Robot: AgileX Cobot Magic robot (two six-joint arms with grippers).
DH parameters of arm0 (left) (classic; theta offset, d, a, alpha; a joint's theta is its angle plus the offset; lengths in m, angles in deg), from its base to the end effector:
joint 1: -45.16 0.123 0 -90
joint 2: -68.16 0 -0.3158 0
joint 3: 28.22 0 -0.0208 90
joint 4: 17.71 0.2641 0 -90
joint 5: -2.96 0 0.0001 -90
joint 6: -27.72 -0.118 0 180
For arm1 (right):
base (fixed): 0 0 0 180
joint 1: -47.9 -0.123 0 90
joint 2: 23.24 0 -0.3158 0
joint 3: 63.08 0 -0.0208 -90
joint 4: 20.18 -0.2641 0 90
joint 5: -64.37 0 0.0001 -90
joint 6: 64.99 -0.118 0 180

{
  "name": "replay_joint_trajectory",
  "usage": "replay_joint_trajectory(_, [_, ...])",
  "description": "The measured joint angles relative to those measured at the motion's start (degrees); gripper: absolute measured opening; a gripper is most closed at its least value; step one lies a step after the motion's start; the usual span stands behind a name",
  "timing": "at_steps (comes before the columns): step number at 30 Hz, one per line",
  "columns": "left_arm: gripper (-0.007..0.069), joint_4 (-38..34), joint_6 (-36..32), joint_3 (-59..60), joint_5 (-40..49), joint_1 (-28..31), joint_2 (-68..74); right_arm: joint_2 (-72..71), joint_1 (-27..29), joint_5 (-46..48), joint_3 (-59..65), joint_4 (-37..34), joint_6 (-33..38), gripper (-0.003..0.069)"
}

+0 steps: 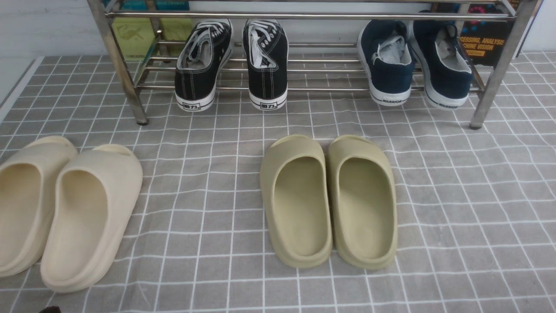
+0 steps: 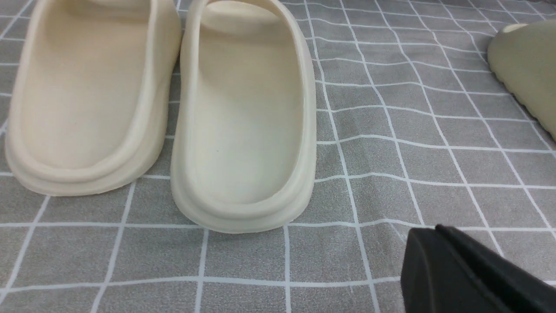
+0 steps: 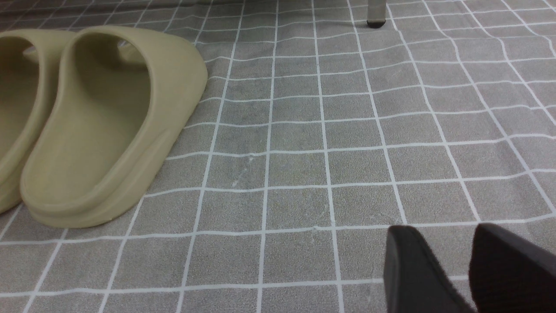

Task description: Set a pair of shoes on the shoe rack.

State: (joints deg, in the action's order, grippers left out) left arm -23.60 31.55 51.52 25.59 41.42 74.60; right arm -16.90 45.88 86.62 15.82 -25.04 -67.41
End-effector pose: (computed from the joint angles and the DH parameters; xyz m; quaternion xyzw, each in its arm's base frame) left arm 0.0595 -0.0086 0.1589 -0.0277 0.8121 -0.0820 0.5771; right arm 0.0599 0.0059 0.1651 0.0250 0.8056 0.0590 0.5890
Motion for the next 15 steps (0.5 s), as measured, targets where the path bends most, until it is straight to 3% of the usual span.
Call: replay_joint_trajectory(15, [-0.0014,-1.04,-0.12,0.00,0.19,0.00,0.00,0.00,0.00,0.00,0.00,0.00,0.00,0.0239])
